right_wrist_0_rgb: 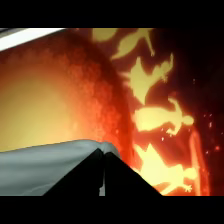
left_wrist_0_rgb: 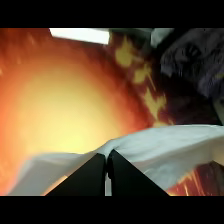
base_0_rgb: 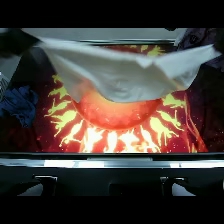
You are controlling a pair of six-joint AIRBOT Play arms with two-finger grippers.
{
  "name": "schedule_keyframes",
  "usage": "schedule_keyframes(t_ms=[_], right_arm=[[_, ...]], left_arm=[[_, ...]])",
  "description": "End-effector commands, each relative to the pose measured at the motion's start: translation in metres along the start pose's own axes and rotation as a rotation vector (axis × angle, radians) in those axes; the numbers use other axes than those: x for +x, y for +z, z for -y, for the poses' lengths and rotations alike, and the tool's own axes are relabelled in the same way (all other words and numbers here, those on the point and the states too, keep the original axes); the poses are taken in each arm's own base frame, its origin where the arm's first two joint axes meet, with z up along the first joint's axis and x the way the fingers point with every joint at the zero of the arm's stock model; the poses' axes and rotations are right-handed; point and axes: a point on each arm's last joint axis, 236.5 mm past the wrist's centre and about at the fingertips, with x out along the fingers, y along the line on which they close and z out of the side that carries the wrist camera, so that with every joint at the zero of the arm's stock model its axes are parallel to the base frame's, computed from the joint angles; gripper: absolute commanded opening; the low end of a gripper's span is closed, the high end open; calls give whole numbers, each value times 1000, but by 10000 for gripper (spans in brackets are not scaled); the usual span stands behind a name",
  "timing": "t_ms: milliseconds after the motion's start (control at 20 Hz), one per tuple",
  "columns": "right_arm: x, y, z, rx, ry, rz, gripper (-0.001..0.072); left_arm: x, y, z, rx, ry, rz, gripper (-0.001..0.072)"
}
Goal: Fold the clothes and pants, and hang the long-sleeved shirts on hangers.
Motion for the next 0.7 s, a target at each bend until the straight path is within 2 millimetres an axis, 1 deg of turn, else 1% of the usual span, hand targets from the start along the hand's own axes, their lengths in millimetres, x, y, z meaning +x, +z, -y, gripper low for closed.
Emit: schedule_keyframes(t_ms=[0, 100, 200, 300, 350, 400, 450, 500, 550, 600, 650], right_arm=[[-134, 36, 4, -46, -107, 277, 24], [-201, 31, -9, -58, -90, 374, 24], [-259, 24, -19, -51, -70, 475, 24], [-299, 21, -27, -32, -44, 564, 24], [-309, 21, -31, -28, -30, 593, 24], [-314, 23, -35, -29, -13, 612, 24], [-314, 26, -37, -18, 1, 623, 24], [-309, 33, -40, -6, 19, 630, 24], [-298, 39, -41, 3, 29, 626, 24], [-279, 47, -42, 10, 42, 602, 24], [-252, 52, -41, 19, 50, 560, 24]], left_arm=[[-123, 61, 47, 167, 70, 262, 12], [-167, 55, 57, 199, 139, 331, 12], [-200, 45, 60, 202, 218, 383, 12], [-227, 40, 61, 185, 276, 434, 12], [-236, 40, 61, 174, 298, 455, 12], [-238, 41, 59, 167, 309, 462, 12], [-236, 41, 57, 164, 310, 458, 12], [-229, 42, 51, 154, 313, 442, 12], [-219, 43, 41, 140, 319, 416, 12], [-203, 42, 27, 119, 330, 374, 12], [-185, 39, 10, 94, 342, 319, 12]])
